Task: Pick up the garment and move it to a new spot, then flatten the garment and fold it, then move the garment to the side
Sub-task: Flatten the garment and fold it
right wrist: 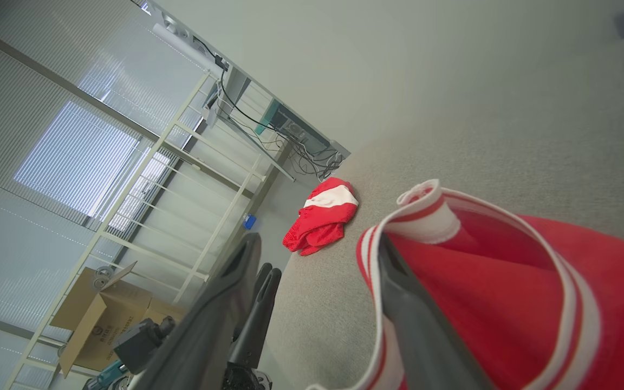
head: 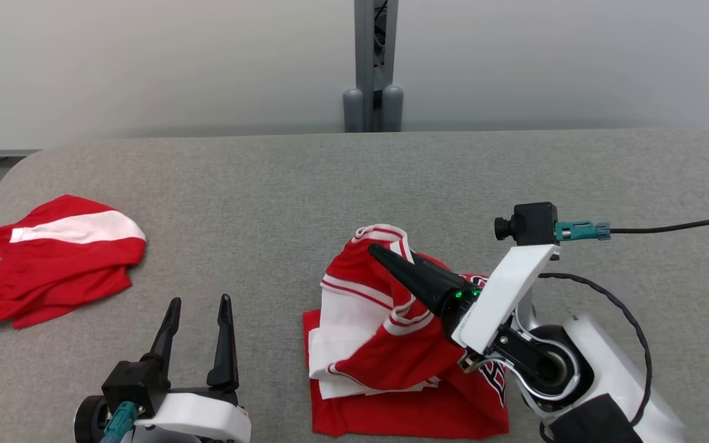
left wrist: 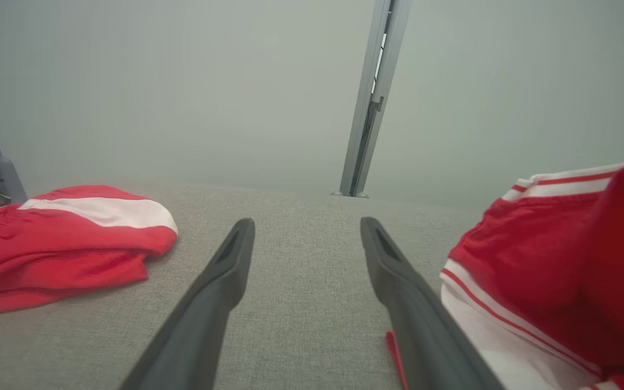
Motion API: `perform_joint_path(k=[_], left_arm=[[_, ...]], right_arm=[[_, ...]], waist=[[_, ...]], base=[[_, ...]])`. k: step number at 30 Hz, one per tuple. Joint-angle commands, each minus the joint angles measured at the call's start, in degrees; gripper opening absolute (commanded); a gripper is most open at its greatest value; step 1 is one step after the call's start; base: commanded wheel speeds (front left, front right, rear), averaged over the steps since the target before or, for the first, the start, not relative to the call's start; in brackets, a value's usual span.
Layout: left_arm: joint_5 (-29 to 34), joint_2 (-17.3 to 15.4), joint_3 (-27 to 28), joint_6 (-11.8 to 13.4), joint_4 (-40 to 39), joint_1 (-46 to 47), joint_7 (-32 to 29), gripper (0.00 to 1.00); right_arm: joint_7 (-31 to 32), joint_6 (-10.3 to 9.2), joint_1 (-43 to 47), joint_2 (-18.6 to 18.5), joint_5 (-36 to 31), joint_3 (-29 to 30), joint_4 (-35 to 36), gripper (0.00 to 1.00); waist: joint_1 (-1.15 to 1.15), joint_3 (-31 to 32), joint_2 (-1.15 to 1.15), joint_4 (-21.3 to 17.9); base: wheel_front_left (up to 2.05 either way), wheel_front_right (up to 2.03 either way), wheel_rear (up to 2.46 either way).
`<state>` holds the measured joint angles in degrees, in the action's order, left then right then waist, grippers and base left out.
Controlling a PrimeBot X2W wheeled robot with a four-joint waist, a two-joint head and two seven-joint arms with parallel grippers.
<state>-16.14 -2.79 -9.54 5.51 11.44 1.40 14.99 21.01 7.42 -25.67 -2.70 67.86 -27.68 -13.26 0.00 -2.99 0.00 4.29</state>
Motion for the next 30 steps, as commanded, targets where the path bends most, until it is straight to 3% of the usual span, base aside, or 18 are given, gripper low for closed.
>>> perform_joint_path(k=[1, 9, 13, 17, 24, 30], left_arm=[[0.2, -0.2, 0.2, -0.3, -0.3, -0.3, 0.2, 1.00], [-0.4, -0.2, -0.5, -0.5, -0.1, 0.7, 0.2, 1.00], [-0.6, -0.2, -0.6, -0.4, 0.0, 0.7, 0.2, 1.00], [-0.9, -0.2, -0.6, -0.2, 0.1, 0.7, 0.2, 1.00], [-1.0, -0.2, -0.1, -0.1, -0.7, 0.4, 0.2, 1.00], [-0.4, -0.2, 0.6, -0.3, -2.3, 0.7, 0.2, 1.00]], right_arm=[[2.1, 0.14, 0.9, -0.3, -1.8, 0.9, 1.0, 1.00], [10.4, 0.13, 5.2, -0.3, -7.8, 1.8, 2.7, 1.00], [13.3, 0.13, 4.3, -0.3, -17.6, 1.5, 2.6, 1.00], [14.5, 0.13, 4.3, -0.3, -22.7, 1.4, 5.7, 1.00], [8.3, 0.13, 3.4, -0.4, -36.6, 7.2, 13.9, 1.00], [-3.8, 0.13, 4.4, -4.3, -48.0, 11.4, 16.5, 1.00]], waist=[[0.00, 0.4, 0.00, -0.8], [0.00, 0.0, 0.00, -0.5], [0.00, -0.1, 0.00, 0.4], [0.00, 0.1, 0.00, 1.0], [0.00, 0.5, 0.00, 0.7], [0.00, 0.7, 0.00, -1.0]], base=[[0.00, 0.00, 0.00], [0.00, 0.00, 0.00], [0.00, 0.00, 0.00], [0.00, 0.00, 0.00], [0.00, 0.00, 0.00], [0.00, 0.00, 0.00]])
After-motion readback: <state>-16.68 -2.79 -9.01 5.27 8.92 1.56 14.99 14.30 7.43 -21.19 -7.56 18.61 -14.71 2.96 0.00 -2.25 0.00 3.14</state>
